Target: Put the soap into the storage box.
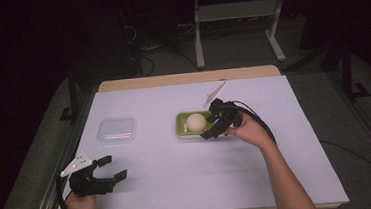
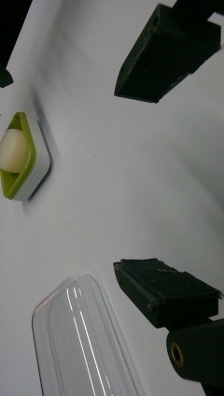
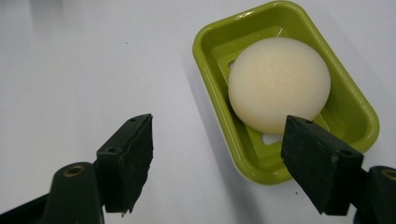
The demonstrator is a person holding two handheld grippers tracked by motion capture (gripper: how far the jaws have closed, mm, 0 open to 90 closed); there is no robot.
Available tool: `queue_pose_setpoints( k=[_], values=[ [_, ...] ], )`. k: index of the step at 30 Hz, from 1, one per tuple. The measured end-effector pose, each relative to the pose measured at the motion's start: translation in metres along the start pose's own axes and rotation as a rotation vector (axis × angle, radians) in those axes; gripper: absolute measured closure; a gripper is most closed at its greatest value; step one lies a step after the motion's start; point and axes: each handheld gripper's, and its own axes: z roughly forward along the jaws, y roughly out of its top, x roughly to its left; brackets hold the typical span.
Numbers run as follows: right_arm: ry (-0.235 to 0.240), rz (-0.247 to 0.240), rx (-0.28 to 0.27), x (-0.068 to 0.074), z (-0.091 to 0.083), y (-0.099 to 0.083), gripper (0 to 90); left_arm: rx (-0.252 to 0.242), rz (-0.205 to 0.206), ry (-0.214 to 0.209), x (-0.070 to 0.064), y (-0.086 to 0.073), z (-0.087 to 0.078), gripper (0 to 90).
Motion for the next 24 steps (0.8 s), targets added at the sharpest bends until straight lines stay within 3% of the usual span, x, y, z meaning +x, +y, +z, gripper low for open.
queue_pose_setpoints(
  k=[24],
  values=[
    [-0.013, -0.014, -0.019, 0.014, -0.019, -0.024, 24.2, -0.001, 0.002, 0.002, -0.002, 0.0, 0.001, 13.2]
  ],
)
